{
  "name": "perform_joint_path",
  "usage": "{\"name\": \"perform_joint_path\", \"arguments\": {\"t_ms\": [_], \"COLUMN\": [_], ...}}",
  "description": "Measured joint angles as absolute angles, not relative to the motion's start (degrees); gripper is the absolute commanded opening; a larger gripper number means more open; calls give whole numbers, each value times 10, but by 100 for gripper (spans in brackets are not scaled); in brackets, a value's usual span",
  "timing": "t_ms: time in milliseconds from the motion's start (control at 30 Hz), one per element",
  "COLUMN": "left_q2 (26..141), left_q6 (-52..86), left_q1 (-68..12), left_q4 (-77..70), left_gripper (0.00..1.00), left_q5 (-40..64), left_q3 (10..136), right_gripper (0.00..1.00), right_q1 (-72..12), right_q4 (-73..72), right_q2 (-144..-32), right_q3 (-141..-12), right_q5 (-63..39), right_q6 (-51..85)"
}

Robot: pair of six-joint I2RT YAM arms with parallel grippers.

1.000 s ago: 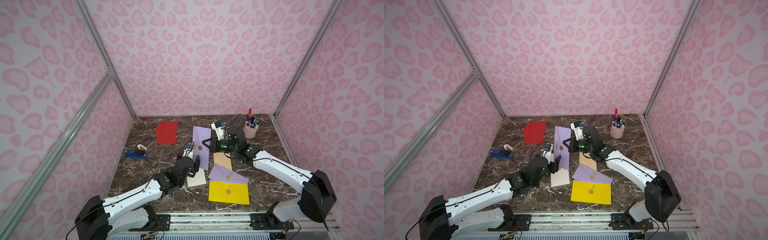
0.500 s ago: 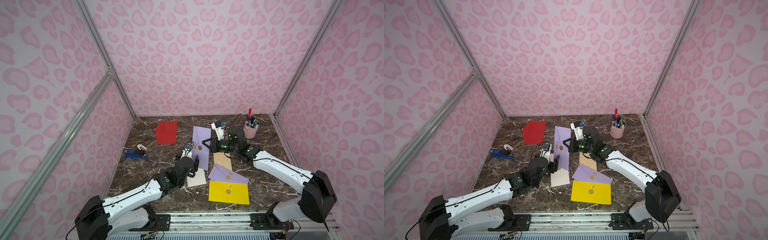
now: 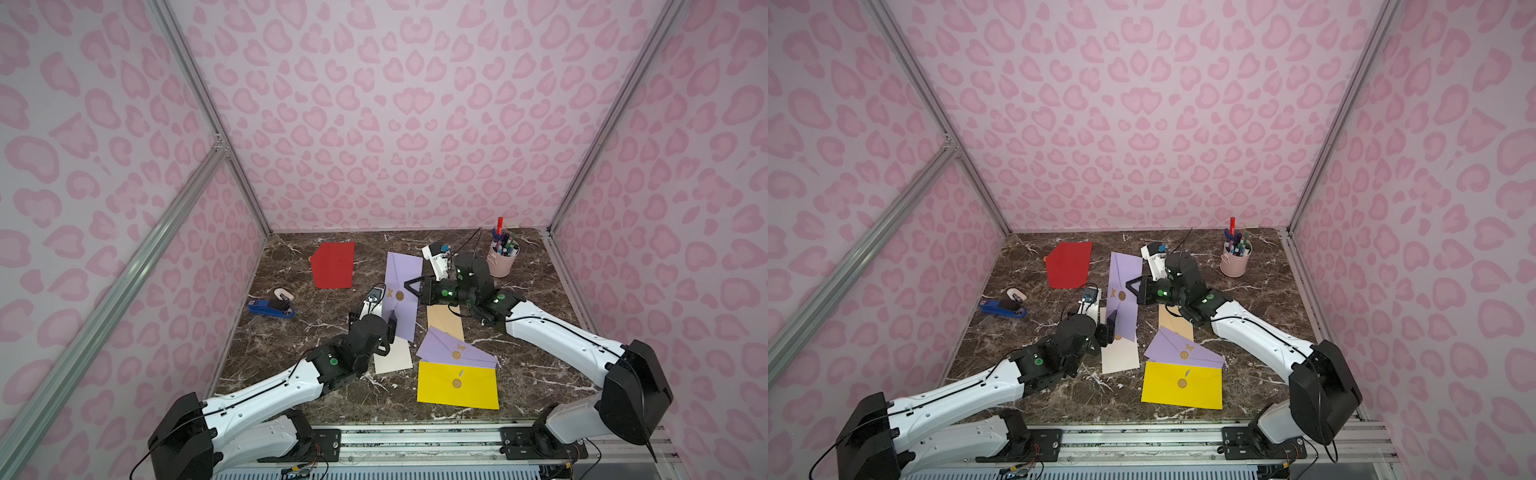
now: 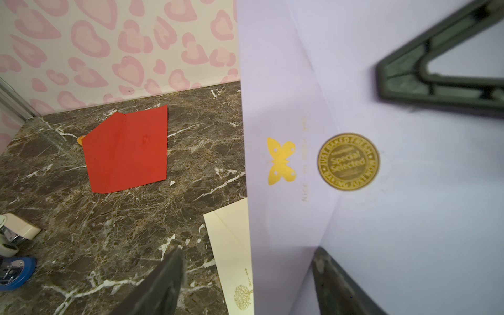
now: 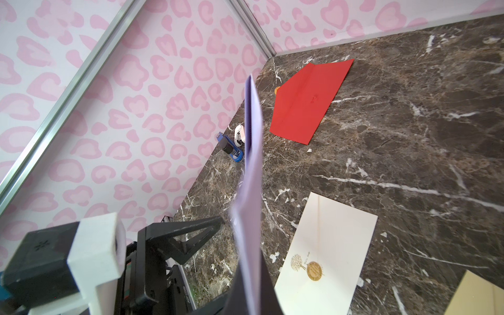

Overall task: Open the envelope
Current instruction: Open the envelope flap on the envelope.

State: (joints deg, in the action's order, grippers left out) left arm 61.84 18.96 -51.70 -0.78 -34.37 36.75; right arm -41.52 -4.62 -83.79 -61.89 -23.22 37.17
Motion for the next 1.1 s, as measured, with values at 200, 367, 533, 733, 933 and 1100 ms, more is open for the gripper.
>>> {"name": "perform_joint_path", "arguments": {"t_ms": [200,367,533,733,933,1100], "left_q2": [615,612,606,602,600,600], "left_q6": [191,192,192,192,192,191], "left_q1": [-517,-517,-517,-517,-517,-517], "left_q4": [-5,-4,-4,3,5,6], "left_gripper": [77,77,78,79,79,80], "left_q5": [-348,-349,-353,-359,-365,-368], "left_q3": [367,365,362,361,361,361], "right_gripper": [0,0,0,0,0,0], "right_q1": [-416,-416,-416,-417,-418,-419], "right_q4": [-46,-46,-46,-46,-46,-46], "right_q2": [-839,-839,-841,-846,-849,-852], "right_q3": [-619,-619,-619,-619,-623,-627], "right_q5": [-232,-232,-232,-233,-234,-235], "right_q6": [371,370,368,365,362,361]}}
